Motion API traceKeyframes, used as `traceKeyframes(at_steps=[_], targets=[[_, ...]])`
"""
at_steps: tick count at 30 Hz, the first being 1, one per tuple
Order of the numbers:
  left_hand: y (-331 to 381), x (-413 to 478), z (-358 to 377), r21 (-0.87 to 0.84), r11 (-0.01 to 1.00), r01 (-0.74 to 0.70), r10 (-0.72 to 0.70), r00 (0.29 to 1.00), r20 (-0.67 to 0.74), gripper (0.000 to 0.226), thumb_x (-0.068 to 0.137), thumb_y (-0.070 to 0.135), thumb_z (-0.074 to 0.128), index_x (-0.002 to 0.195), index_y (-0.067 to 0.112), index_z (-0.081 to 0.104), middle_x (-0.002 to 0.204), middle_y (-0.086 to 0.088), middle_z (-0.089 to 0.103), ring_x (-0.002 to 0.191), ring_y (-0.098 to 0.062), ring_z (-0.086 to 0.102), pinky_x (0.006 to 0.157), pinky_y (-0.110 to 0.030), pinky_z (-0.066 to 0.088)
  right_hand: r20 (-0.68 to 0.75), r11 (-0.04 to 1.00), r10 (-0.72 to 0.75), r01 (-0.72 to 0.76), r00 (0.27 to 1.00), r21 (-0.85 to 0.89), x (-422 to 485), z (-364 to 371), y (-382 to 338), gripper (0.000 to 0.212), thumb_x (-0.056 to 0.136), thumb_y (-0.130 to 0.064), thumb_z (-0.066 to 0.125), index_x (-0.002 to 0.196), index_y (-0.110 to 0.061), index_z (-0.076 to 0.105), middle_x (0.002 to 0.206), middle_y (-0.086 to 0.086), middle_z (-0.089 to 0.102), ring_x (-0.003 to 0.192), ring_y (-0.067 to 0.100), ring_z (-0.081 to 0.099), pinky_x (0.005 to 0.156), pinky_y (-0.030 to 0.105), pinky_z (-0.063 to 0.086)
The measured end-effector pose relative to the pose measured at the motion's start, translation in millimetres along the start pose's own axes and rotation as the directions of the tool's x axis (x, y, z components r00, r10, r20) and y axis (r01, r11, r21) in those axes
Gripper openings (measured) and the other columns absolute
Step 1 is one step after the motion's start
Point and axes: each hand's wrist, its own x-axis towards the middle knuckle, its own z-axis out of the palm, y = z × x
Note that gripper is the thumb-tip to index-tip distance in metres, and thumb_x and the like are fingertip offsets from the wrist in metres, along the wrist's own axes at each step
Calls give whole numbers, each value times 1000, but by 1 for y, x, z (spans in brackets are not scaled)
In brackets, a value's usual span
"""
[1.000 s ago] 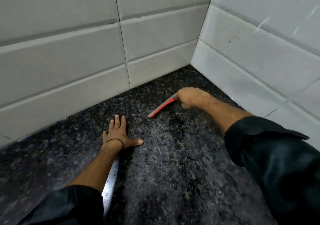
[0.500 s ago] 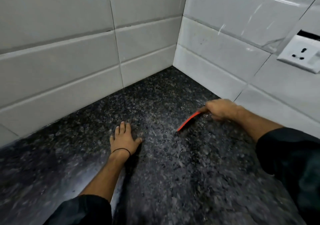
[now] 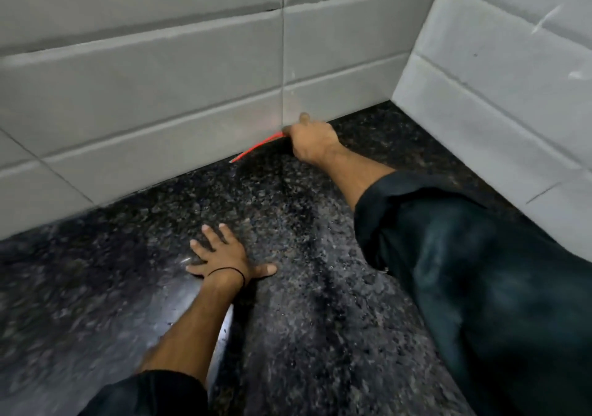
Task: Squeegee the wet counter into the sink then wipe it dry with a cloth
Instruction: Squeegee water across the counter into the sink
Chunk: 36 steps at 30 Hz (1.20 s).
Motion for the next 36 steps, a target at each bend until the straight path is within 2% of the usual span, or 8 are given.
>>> traceKeyframes(at_steps=[8, 13, 16, 18, 23, 27, 33, 36], targets=[[0, 7, 3, -20, 1000, 16, -17, 1000, -21, 150, 55, 70, 79, 154, 13, -18, 160, -13, -25, 146, -48, -12, 110, -71, 15, 80, 1000, 12, -12, 997, 6, 17, 26, -20, 43, 97, -8, 40, 135, -13, 57, 134, 14, 58, 122, 35, 58, 98, 44, 48], [-2, 0, 1, -46, 999, -1, 0, 999, -32, 151, 54, 70, 80, 154, 16, -18, 160, -12, -26, 146, -46, -15, 111, -71, 13, 205, 993, -107, 114, 973, -20, -43, 17, 24, 41, 93, -18, 50, 131, -28, 59, 125, 10, 65, 114, 34, 63, 94, 42, 49], [-4, -9, -3, -74, 997, -5, 3, 999, -32, 149, 54, 70, 80, 154, 17, -17, 161, -12, -25, 147, -45, -14, 111, -71, 12, 252, 997, -60, 72, 966, -36, -107, 29, 62, 27, 93, -26, 51, 119, -18, 56, 124, 10, 64, 112, 34, 63, 88, 42, 48], [-4, -15, -1, -96, 995, -9, 4, 999, -52, 144, 57, 69, 79, 155, 19, -13, 161, -13, -22, 147, -46, -12, 110, -72, 10, 276, 994, -33, 61, 961, -95, -155, 37, 94, 29, 92, -25, 52, 120, -27, 51, 122, 6, 64, 110, 32, 64, 85, 41, 48], [0, -42, 25, -67, 974, -216, 188, 938, -291, 109, 80, 56, 70, 157, 20, 2, 164, -12, -12, 149, -40, -2, 113, -70, 3, 344, 970, 7, 76, 939, -229, -250, 45, 134, 72, 91, -18, 42, 144, -63, 24, 117, -5, 52, 103, 26, 65, 83, 42, 49], [-5, -70, 49, -74, 937, -342, 306, 902, -304, 94, 88, 52, 62, 157, 19, 6, 165, -6, -8, 151, -29, 0, 115, -65, 0, 299, 974, -1, 69, 954, -218, -256, 32, 124, 54, 99, -31, 40, 140, -64, 32, 125, -6, 54, 111, 26, 63, 86, 42, 50], [-51, -101, 66, -5, 986, -165, 164, 982, -95, 135, 65, 71, 73, 154, 7, -6, 162, -19, -12, 149, -37, -13, 115, -62, -3, 115, 997, -67, 61, 991, 54, -216, 8, 69, 50, 93, -22, 52, 134, -51, 52, 124, 0, 60, 113, 28, 61, 90, 40, 50], [-60, -107, 74, 36, 992, -121, 121, 993, -14, 145, 61, 70, 77, 153, 6, -15, 160, -16, -23, 148, -39, -18, 115, -64, 0, 145, 978, -160, 137, 976, 154, -172, 7, 15, 52, 88, -16, 56, 135, -39, 56, 131, 5, 60, 117, 30, 60, 95, 41, 51]])
